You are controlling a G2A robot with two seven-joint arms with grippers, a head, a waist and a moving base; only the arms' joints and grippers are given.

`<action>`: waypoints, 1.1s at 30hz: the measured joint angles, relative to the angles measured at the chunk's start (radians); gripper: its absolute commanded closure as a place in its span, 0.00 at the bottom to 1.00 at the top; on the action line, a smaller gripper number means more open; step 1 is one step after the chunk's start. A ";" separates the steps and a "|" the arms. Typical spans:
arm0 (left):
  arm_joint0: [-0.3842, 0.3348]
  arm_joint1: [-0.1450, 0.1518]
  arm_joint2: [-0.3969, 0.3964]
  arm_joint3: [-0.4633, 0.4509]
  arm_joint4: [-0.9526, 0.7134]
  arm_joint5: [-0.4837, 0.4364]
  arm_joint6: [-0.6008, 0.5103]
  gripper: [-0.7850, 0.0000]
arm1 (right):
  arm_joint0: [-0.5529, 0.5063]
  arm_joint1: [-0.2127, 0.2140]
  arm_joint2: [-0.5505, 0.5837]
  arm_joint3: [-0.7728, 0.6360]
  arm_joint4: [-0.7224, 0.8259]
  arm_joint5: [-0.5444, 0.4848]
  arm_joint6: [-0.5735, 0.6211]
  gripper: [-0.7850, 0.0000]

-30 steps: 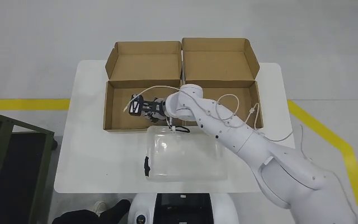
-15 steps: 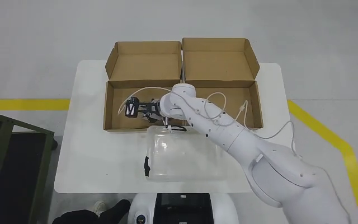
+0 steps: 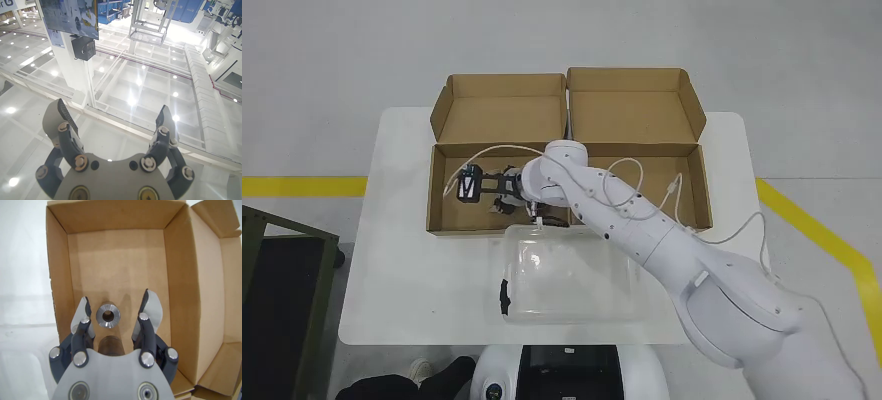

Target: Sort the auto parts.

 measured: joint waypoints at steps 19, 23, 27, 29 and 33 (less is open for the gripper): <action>0.000 0.000 0.000 0.000 0.000 0.000 0.000 0.00 | -0.409 0.247 0.486 -0.692 -0.179 0.035 -0.054 0.00; 0.000 0.000 0.000 0.000 0.000 0.000 0.000 0.00 | -0.566 0.290 0.625 -0.850 -0.224 0.017 -0.098 0.00; 0.000 0.000 0.000 0.000 0.000 0.000 0.000 0.00 | -0.694 0.322 0.754 -0.949 -0.255 -0.009 -0.159 0.00; 0.000 0.000 0.000 0.000 0.000 0.000 0.000 0.00 | -0.753 0.336 0.817 -0.992 -0.265 -0.014 -0.190 0.00; 0.000 0.000 0.000 0.000 0.000 0.000 0.000 0.00 | -0.851 0.355 0.921 -1.051 -0.279 -0.015 -0.260 0.00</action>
